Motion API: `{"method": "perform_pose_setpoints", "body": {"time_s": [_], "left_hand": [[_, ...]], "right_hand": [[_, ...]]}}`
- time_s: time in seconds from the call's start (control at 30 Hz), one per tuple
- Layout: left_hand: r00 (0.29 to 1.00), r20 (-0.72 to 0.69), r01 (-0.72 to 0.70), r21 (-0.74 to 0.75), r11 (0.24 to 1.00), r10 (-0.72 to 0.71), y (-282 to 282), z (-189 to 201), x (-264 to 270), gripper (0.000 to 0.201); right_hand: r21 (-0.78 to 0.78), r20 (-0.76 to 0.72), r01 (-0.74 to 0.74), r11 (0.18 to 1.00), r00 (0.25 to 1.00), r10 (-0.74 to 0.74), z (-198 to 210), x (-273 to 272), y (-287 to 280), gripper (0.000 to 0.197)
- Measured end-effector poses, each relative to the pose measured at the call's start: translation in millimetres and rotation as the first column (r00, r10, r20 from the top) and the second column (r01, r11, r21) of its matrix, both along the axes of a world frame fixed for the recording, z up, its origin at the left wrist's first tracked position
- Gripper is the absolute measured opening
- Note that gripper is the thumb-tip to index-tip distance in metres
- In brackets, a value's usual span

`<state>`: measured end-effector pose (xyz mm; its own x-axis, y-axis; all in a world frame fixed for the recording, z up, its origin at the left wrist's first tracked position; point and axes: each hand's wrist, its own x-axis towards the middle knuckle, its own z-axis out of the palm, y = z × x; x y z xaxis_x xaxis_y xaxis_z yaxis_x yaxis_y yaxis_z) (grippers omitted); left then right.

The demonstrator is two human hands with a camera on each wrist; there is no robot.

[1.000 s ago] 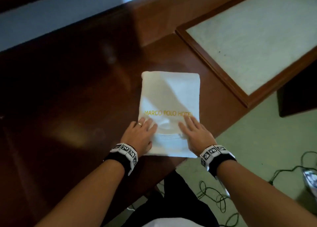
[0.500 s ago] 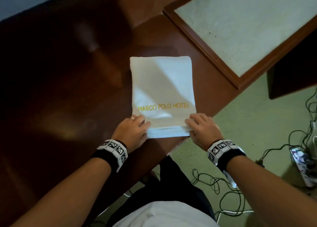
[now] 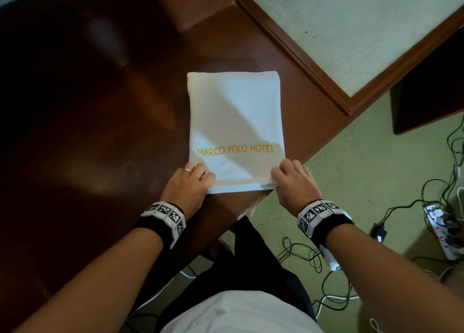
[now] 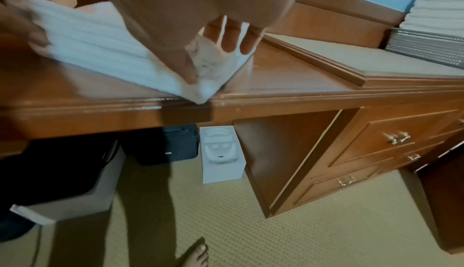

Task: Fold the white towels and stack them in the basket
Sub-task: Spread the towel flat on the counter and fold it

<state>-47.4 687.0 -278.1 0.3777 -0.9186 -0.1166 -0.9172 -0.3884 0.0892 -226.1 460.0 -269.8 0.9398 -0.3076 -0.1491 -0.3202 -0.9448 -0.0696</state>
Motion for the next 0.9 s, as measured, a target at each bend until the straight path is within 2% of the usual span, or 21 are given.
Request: {"method": "perform_pose_setpoints", "body": {"time_s": [0.1, 0.13, 0.2, 0.23, 0.3, 0.37, 0.43, 0.53, 0.6, 0.77, 0.83, 0.9], "left_hand": [[0.996, -0.062, 0.061, -0.03, 0.998, -0.063, -6.0, 6.3, 3.8, 0.045], [0.995, -0.068, 0.066, -0.094, 0.993, -0.073, -10.1, 8.0, 7.3, 0.047], [0.998, -0.043, 0.04, -0.267, 0.963, -0.054, -24.6, 10.1, 15.8, 0.041], [0.999, -0.046, 0.012, -0.301, 0.954, -0.027, -32.7, 8.8, 20.3, 0.04], [0.996, -0.073, -0.063, -0.209, 0.976, 0.049, -43.1, -0.8, 25.5, 0.053], [0.988, -0.099, -0.121, -0.04, 0.992, 0.116, -38.6, -13.1, 23.9, 0.072], [0.988, -0.108, -0.1, 0.079, 0.992, 0.108, -19.5, -22.4, 21.7, 0.082], [0.994, -0.107, 0.04, 0.102, 0.994, -0.029, 7.0, -19.7, 35.1, 0.087], [0.994, -0.088, 0.072, 0.063, 0.995, -0.066, 6.1, -8.9, 55.4, 0.086], [0.998, 0.013, -0.065, -0.063, 0.996, 0.066, -60.5, 13.2, 110.7, 0.081], [0.996, 0.026, -0.082, -0.012, 0.997, 0.083, -93.7, 11.9, 118.1, 0.083], [0.995, 0.035, -0.095, 0.069, 0.993, 0.093, -115.6, 4.8, 121.0, 0.085]], "right_hand": [[0.045, -0.071, 0.014, 0.999, 0.997, -0.011, 9.9, 3.7, 0.6, 0.026], [0.086, -0.045, 0.031, 0.996, 0.999, -0.028, 12.5, 9.3, -0.3, 0.03], [0.131, 0.104, 0.053, 0.99, 0.992, -0.067, 14.5, 32.4, 0.6, 0.031], [0.121, 0.176, 0.057, 0.991, 0.981, -0.078, 11.7, 46.0, 2.5, 0.032], [0.099, 0.178, 0.06, 0.993, 0.981, -0.077, 0.9, 67.3, 6.4, 0.039], [0.105, 0.05, 0.079, 0.991, 0.995, -0.084, -14.8, 68.3, 5.4, 0.054], [0.102, -0.03, 0.096, 0.99, 0.995, -0.094, -25.9, 49.3, -1.4, 0.063], [0.114, -0.058, 0.05, 0.992, 0.997, -0.043, -25.6, 22.2, -16.0, 0.066], [0.122, -0.038, 0.006, 0.993, 0.999, -0.002, -17.0, 24.6, -30.5, 0.063], [0.037, 0.178, -0.038, 0.999, 0.983, 0.031, 0.8, 102.6, -70.7, 0.053], [0.012, 0.171, -0.094, 0.996, 0.981, 0.09, 0.1, 139.7, -73.5, 0.057], [-0.003, 0.073, -0.148, 0.989, 0.986, 0.148, -7.3, 160.1, -74.1, 0.062]]}}
